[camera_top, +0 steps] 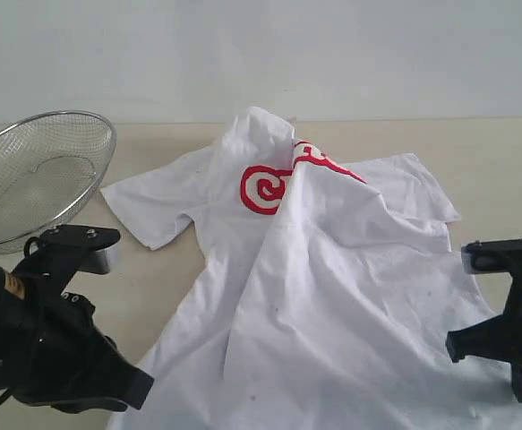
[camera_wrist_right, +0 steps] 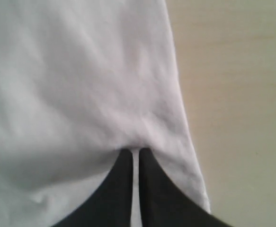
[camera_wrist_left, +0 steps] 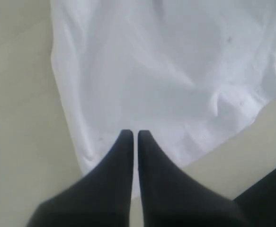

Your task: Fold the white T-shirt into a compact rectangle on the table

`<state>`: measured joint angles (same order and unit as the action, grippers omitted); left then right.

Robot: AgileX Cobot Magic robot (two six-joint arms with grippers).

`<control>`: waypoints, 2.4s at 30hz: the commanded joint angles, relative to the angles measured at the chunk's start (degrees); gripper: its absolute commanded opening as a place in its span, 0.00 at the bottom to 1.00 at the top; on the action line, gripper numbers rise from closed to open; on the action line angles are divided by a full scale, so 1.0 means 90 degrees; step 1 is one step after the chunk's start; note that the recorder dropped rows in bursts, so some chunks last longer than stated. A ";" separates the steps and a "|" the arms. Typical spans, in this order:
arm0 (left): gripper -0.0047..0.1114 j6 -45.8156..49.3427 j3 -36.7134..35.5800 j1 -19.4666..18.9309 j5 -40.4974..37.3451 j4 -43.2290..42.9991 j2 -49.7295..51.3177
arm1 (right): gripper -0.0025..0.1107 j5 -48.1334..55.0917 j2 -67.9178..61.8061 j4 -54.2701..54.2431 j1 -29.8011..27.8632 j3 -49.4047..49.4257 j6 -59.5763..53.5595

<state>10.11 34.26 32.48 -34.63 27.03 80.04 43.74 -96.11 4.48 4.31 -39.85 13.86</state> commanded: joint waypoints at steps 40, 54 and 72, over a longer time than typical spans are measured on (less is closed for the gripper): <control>0.08 0.0920 0.5992 -0.1634 0.0242 -0.0271 0.4558 | 0.02 0.0863 -0.4660 -0.3121 -0.0588 -0.8514 -0.2987; 0.08 0.0920 0.6690 -0.1664 -0.0008 -0.0271 0.5356 | 0.02 0.0566 -0.5147 -0.3432 -0.0588 -0.8600 -0.3273; 0.08 0.0920 0.6690 -0.1696 -0.0179 -0.0271 0.5356 | 0.02 0.0140 -0.5493 -0.1965 -0.0669 -0.8600 -0.2539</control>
<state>18.12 94.19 17.32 -36.05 24.58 128.32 45.55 -143.43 -19.75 -0.57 -117.66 -10.36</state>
